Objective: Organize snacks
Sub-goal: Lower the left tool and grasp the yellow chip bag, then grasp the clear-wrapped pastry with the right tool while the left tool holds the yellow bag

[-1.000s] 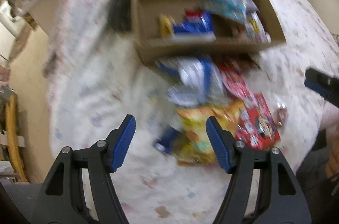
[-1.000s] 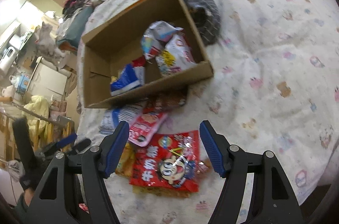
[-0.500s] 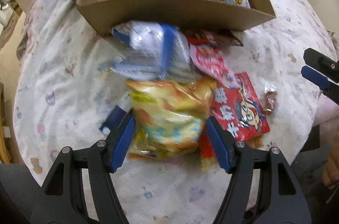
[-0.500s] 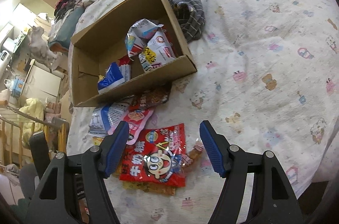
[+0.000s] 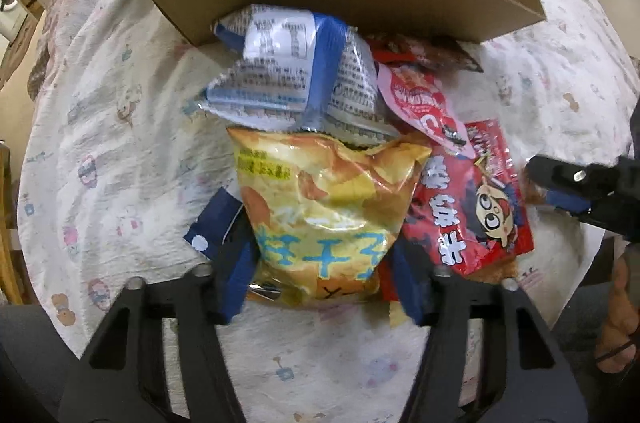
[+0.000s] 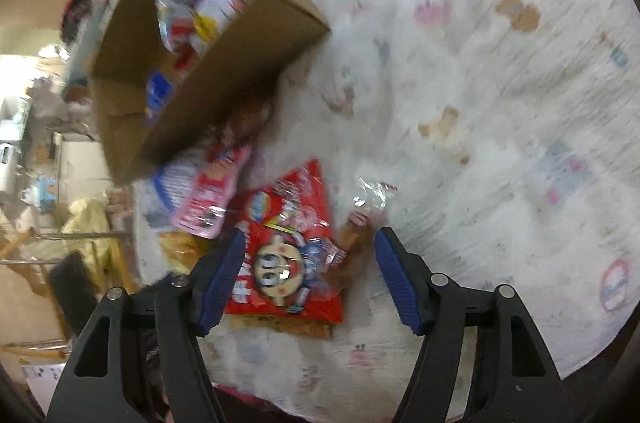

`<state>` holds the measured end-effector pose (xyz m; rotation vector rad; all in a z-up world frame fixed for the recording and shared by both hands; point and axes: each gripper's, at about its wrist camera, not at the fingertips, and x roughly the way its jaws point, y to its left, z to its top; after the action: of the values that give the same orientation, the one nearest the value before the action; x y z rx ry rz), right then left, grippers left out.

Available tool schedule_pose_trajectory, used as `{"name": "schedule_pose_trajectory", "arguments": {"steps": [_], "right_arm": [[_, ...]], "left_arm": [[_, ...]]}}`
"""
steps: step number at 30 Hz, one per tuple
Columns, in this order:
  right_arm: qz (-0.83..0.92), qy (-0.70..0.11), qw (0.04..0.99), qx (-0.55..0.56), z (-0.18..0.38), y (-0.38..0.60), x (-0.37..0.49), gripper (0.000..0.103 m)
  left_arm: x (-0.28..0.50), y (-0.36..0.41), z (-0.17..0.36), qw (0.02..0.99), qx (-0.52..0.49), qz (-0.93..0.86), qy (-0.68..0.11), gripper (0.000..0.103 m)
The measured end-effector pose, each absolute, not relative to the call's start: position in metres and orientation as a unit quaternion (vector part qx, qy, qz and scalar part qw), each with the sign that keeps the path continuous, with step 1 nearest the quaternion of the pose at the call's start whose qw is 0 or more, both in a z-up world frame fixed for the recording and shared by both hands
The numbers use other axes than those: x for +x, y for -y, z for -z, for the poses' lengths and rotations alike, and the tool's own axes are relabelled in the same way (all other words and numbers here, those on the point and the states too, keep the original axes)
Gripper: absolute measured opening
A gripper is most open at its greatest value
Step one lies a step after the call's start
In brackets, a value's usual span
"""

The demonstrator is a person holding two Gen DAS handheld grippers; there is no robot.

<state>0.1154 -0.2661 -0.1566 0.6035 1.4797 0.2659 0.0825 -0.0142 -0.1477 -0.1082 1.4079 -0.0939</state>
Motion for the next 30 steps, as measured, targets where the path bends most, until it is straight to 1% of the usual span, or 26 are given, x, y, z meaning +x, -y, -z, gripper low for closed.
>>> {"name": "schedule_pose_trajectory", "arguments": {"steps": [1,4,5,6,7,8,9,10,17,23,30], "right_arm": [[-0.112,-0.670,0.687,0.258,0.161,0.263,0.115,0.068],[-0.100,-0.683,0.684,0.236,0.171,0.257,0.113,0.063],[-0.100,-0.684,0.687,0.225,0.171,0.254,0.113,0.057],[-0.101,-0.685,0.690,0.212,0.171,0.252,0.113,0.045],[-0.100,-0.684,0.693,0.204,0.171,0.251,0.113,0.038],[-0.099,-0.685,0.694,0.200,0.171,0.250,0.112,0.033],[-0.099,-0.684,0.695,0.198,0.171,0.250,0.112,0.025],[-0.100,-0.683,0.697,0.196,0.170,0.251,0.112,0.024],[-0.103,-0.646,0.732,0.189,0.146,0.256,0.109,0.022],[-0.125,-0.597,0.761,0.220,0.118,0.261,0.107,0.022],[-0.180,-0.548,0.781,0.239,0.090,0.251,0.107,0.022]], "left_arm": [[0.083,0.013,0.149,0.760,-0.046,0.042,-0.648,0.047],[0.084,0.010,0.148,0.762,-0.048,0.038,-0.644,0.043],[0.083,0.009,0.145,0.764,-0.047,0.038,-0.642,0.043],[0.083,0.008,0.142,0.767,-0.044,0.037,-0.639,0.042],[0.083,0.007,0.139,0.770,-0.041,0.036,-0.635,0.042],[0.083,0.007,0.136,0.773,-0.041,0.035,-0.633,0.042],[0.083,0.006,0.134,0.775,-0.040,0.035,-0.630,0.042],[0.082,0.006,0.131,0.778,-0.037,0.032,-0.626,0.042],[0.079,-0.006,0.113,0.796,-0.031,0.020,-0.604,0.042],[0.076,-0.024,0.103,0.803,-0.039,0.004,-0.595,0.042],[0.064,-0.029,0.084,0.826,-0.038,-0.007,-0.562,0.042]]}}
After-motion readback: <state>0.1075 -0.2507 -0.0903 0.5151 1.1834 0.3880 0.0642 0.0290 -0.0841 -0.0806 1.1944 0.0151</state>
